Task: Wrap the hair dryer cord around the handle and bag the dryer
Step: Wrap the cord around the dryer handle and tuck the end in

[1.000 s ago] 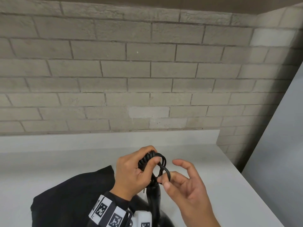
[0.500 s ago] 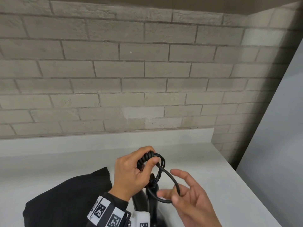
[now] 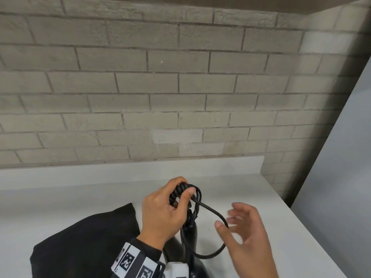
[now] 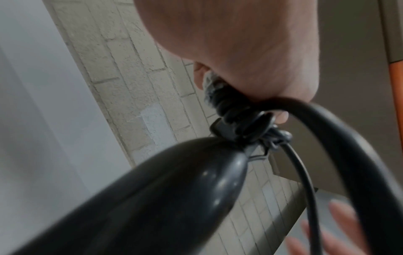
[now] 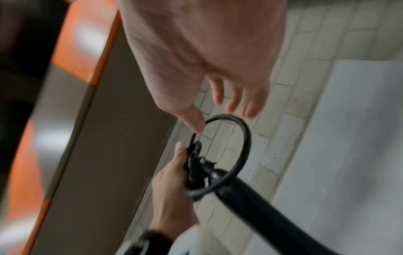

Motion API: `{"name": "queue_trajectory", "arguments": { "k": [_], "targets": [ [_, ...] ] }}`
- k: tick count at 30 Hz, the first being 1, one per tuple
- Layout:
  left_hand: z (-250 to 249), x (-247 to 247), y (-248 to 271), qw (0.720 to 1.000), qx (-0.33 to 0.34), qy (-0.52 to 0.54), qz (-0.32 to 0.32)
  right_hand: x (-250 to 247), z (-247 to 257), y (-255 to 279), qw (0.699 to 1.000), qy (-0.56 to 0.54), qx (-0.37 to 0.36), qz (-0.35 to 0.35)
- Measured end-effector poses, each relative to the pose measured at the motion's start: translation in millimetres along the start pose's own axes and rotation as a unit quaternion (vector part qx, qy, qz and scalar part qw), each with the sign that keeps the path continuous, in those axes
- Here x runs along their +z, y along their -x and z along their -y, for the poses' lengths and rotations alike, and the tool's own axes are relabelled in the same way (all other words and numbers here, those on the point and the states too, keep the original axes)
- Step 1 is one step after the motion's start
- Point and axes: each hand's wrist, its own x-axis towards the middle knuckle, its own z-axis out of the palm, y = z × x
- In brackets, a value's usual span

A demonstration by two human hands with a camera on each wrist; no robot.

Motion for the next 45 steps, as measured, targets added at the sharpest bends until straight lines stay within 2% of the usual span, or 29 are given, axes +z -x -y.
{"name": "queue_trajectory", "arguments": {
  "k": [2,4,5,8,9,10,16,20,23,25,27,29,34,37,39,42,43,45],
  "targets": [
    [-1.3,1.1,1.5,1.000,-0.005,-0.017,-0.017,11.3,7.9,16.1,0.979,0.085,-0.162,-0.087],
    [-3.5,2.8,2.2,0.999,-0.010,-0.028,-0.031,23.4,11.0,29.7,0.959,0.122,-0.248,-0.059],
    [-4.5,3.7,2.3,0.999,-0.011,-0.036,-0.035,28.3,9.9,33.4,0.961,0.146,-0.235,-0.006],
    [-6.4,4.8,2.6,0.998,-0.011,-0.053,-0.035,37.3,1.3,35.1,0.963,0.188,-0.071,0.183],
    [-6.3,4.0,2.6,0.998,-0.013,-0.052,-0.032,37.6,-2.5,33.4,0.961,0.176,-0.041,0.211],
    [-5.8,3.0,2.5,0.998,-0.017,-0.050,-0.029,37.9,-4.8,31.2,0.961,0.170,-0.042,0.214],
    [1.0,-1.1,5.0,0.999,-0.050,-0.001,0.013,23.3,0.8,21.9,0.942,0.237,-0.141,0.192],
    [1.2,1.3,6.3,0.995,-0.078,0.050,0.035,11.1,2.4,14.1,0.896,0.309,-0.278,0.159],
    [-0.2,2.6,6.9,0.993,-0.089,0.069,0.032,9.6,2.3,10.6,0.877,0.326,-0.320,0.149],
    [-1.7,3.4,7.0,0.993,-0.093,0.076,0.019,10.5,4.8,10.9,0.897,0.305,-0.292,0.133],
    [-4.5,3.2,6.3,0.994,-0.093,0.063,0.008,15.4,8.1,15.6,0.948,0.218,-0.197,0.120],
    [-7.6,3.0,5.9,0.994,-0.093,0.055,0.005,21.6,5.6,20.1,0.969,0.165,-0.150,0.104],
    [-7.4,2.4,10.3,0.989,-0.123,0.076,-0.006,30.4,4.6,26.3,0.948,0.233,-0.204,0.068],
    [-8.3,4.2,12.8,0.985,-0.136,0.101,-0.013,36.8,14.8,17.9,0.976,0.143,-0.160,0.047],
    [-8.5,4.6,12.8,0.983,-0.141,0.117,-0.011,37.7,22.1,12.7,0.983,0.083,-0.140,0.083],
    [-0.5,0.2,10.2,0.971,-0.164,0.176,-0.018,27.7,28.4,13.9,0.961,0.120,-0.205,0.143],
    [3.3,-2.3,9.4,0.968,-0.169,0.186,-0.022,21.9,28.2,15.2,0.954,0.131,-0.223,0.152],
    [8.2,-7.8,9.1,0.961,-0.178,0.211,-0.023,8.6,28.8,16.0,0.960,0.089,-0.225,0.139]
  ]
}}
